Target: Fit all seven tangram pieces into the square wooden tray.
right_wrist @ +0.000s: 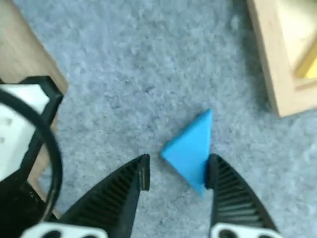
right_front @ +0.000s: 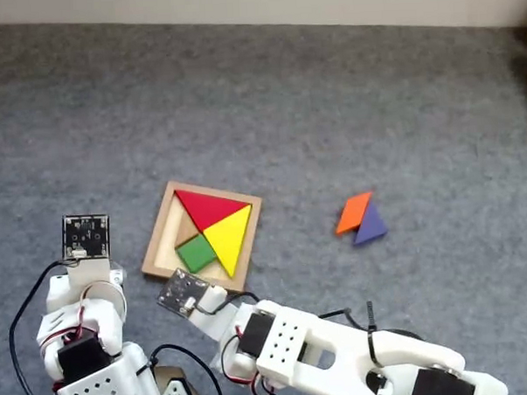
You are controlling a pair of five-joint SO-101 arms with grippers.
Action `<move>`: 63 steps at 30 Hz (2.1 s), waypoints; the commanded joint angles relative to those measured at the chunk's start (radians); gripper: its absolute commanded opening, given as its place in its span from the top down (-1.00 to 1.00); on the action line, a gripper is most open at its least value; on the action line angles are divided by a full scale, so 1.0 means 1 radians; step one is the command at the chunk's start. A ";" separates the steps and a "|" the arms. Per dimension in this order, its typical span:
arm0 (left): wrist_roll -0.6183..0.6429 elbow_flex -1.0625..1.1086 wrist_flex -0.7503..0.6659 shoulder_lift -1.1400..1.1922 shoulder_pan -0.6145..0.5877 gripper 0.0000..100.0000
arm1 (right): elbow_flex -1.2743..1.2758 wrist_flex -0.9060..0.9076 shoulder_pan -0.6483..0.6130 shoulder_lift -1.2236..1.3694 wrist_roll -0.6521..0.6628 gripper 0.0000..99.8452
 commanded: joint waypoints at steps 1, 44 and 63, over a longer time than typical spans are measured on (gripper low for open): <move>0.002 -0.013 -0.005 -0.056 -0.012 0.68 | -0.007 -0.018 0.062 -0.002 0.041 0.69; 0.002 -0.010 -0.005 -0.056 -0.012 0.68 | -0.120 -0.120 0.174 0.265 -0.086 0.60; 0.002 -0.010 -0.005 -0.056 -0.012 0.68 | -0.168 0.030 0.174 0.257 -0.077 0.82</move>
